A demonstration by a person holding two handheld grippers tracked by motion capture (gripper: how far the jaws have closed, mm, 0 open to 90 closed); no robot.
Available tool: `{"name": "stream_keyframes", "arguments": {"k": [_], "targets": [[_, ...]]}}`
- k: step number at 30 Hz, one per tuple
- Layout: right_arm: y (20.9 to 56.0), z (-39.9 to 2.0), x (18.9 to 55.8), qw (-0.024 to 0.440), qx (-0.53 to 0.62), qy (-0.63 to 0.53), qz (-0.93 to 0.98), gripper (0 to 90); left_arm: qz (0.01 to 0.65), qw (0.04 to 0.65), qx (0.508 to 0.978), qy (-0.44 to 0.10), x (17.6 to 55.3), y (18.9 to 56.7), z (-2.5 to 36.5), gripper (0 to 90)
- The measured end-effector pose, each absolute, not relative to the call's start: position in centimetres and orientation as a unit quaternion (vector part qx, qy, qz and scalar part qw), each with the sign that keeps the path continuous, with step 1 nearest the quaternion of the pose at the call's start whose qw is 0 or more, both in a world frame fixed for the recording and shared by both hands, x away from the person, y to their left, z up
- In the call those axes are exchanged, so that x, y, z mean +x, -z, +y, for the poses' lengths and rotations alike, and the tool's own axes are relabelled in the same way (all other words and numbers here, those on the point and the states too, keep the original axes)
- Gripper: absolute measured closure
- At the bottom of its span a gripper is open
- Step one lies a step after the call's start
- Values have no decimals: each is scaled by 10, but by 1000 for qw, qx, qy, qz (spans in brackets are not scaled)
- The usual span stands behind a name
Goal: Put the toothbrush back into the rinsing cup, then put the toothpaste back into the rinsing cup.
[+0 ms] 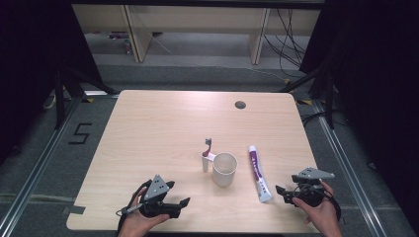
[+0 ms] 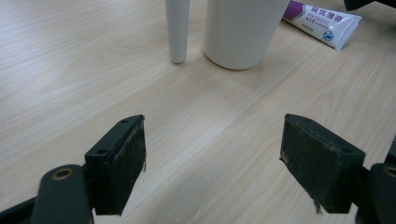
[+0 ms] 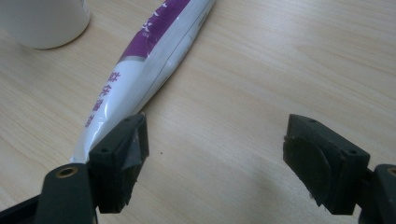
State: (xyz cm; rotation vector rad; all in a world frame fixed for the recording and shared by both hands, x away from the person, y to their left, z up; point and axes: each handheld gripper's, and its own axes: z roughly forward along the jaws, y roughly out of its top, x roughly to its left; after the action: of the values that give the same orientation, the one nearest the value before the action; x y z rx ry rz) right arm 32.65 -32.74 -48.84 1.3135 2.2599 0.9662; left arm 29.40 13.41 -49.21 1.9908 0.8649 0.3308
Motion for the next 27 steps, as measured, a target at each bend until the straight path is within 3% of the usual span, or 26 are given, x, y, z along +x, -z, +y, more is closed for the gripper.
{"name": "stream_keyframes", "arguments": {"k": [16, 27], "targets": [[486, -327, 327, 179, 464, -348, 795, 232, 362, 452, 804, -131, 288, 499, 137, 216], [466, -324, 332, 176, 469, -369, 783, 257, 357, 452, 806, -132, 287, 500, 136, 216]]}}
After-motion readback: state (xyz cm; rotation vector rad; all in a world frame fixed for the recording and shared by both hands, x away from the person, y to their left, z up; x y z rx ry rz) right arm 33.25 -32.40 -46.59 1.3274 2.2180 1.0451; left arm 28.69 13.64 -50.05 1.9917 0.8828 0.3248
